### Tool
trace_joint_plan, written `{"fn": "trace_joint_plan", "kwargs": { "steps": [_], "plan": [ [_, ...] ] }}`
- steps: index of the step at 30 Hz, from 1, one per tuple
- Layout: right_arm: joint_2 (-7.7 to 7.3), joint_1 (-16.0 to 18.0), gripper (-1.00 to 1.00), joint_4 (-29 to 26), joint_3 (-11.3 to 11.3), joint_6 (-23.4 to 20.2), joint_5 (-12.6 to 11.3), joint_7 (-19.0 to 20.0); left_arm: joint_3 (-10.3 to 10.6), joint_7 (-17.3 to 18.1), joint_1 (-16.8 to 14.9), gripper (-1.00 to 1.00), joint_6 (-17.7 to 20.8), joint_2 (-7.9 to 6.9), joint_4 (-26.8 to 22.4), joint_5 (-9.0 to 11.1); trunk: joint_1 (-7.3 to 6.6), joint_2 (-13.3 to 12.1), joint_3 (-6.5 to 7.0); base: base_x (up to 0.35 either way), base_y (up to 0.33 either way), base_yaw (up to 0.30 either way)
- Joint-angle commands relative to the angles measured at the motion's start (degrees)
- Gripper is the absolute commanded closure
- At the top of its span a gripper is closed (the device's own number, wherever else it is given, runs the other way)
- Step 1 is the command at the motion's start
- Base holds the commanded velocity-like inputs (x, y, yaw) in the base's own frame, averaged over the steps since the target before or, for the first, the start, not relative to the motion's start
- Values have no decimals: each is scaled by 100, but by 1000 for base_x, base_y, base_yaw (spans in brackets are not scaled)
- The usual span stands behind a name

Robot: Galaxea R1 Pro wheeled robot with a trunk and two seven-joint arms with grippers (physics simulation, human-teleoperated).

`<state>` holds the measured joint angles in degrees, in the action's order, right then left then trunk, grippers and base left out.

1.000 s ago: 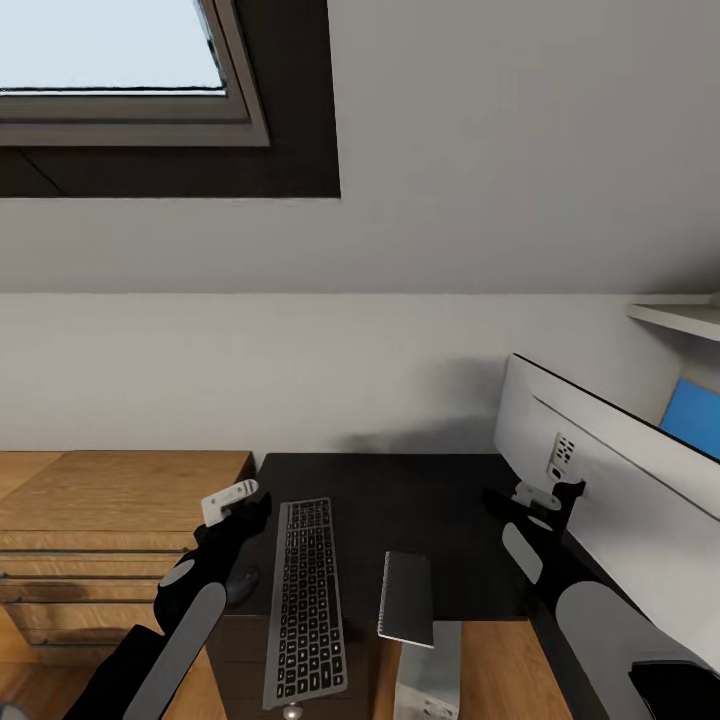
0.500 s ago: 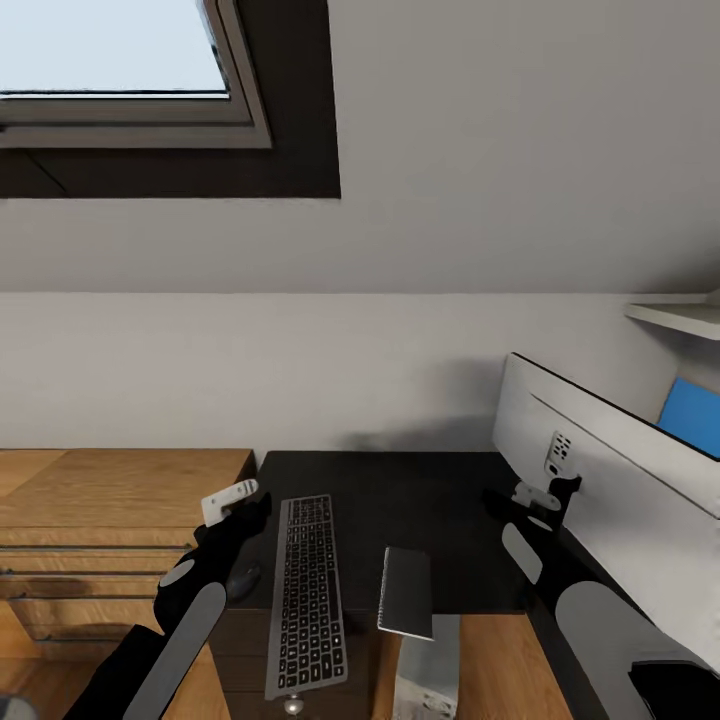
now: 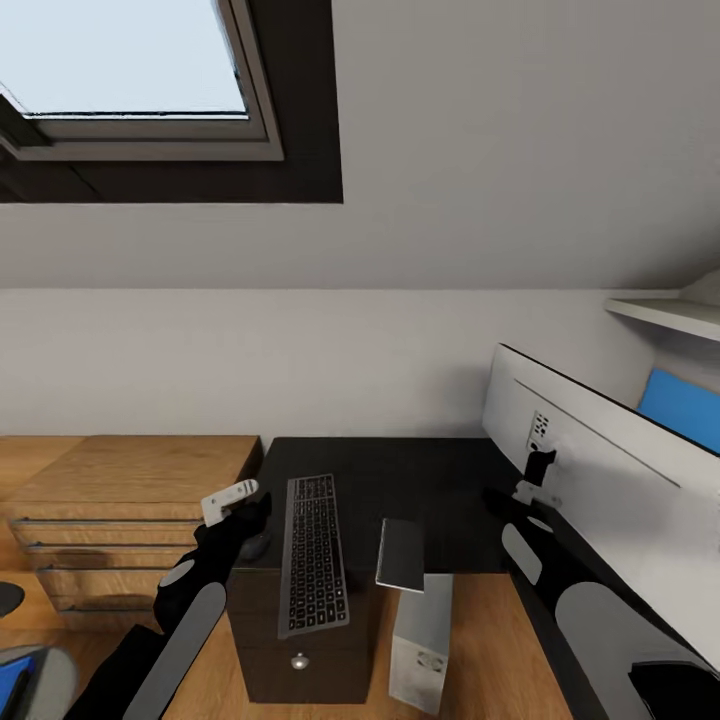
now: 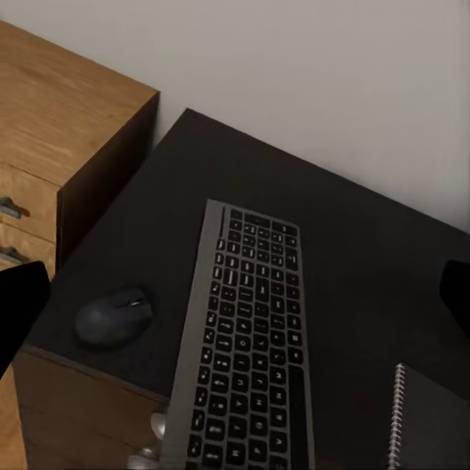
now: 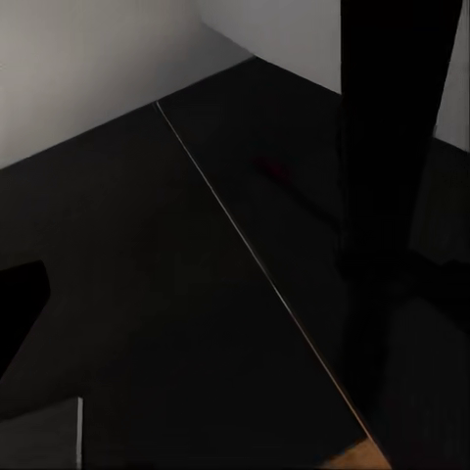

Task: In the bedroom, organize the workspace by keeping the computer under the desk, ensuring the monitor is on the desk, placing the keyboard on the desk next to the monitor, placing the mouse on the desk next to the keyboard, moving the folder from the swivel chair onto the desk next to the mouse, stacking the notebook on top of the folder with the pen on top of the notebook, and positioning the swivel chair next to the desk.

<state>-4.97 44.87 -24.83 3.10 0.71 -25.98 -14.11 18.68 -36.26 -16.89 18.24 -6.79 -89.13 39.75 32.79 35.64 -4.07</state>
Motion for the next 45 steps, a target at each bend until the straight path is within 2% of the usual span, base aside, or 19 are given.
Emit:
{"fn": "trace_joint_plan", "kwargs": {
  "steps": [1, 8, 14, 21, 38, 45],
  "plan": [
    [-4, 4, -100, -6, 33, 10, -49, -32, 12, -47, -7, -100, 13, -6, -8, 33, 2, 10, -11, -47, 0, 0],
    [-12, 4, -100, 1, 33, 107, -48, -39, 12, -48, -7, -100, 13, -6, -8, 33, 2, 10, -11, -14, 0, -42],
    [-39, 4, -100, -3, 20, 158, -48, -46, 12, -48, -7, -100, 13, 0, -11, 37, 2, 10, -11, -1, 0, -226],
    [-165, 4, -100, 12, 15, 451, -56, -55, 14, -48, -7, -100, 13, 2, -8, 40, 2, 10, -11, 0, 0, -258],
    [-201, 4, -100, 14, 15, 666, -60, -66, 42, -48, -7, -100, 4, 2, -16, 26, 2, 10, -11, 0, 0, -263],
    [-214, 4, -100, 9, 15, 667, -65, -66, 47, -48, -7, -100, 11, 2, -16, 32, 2, 10, -11, 34, 0, -81]
  ]
}}
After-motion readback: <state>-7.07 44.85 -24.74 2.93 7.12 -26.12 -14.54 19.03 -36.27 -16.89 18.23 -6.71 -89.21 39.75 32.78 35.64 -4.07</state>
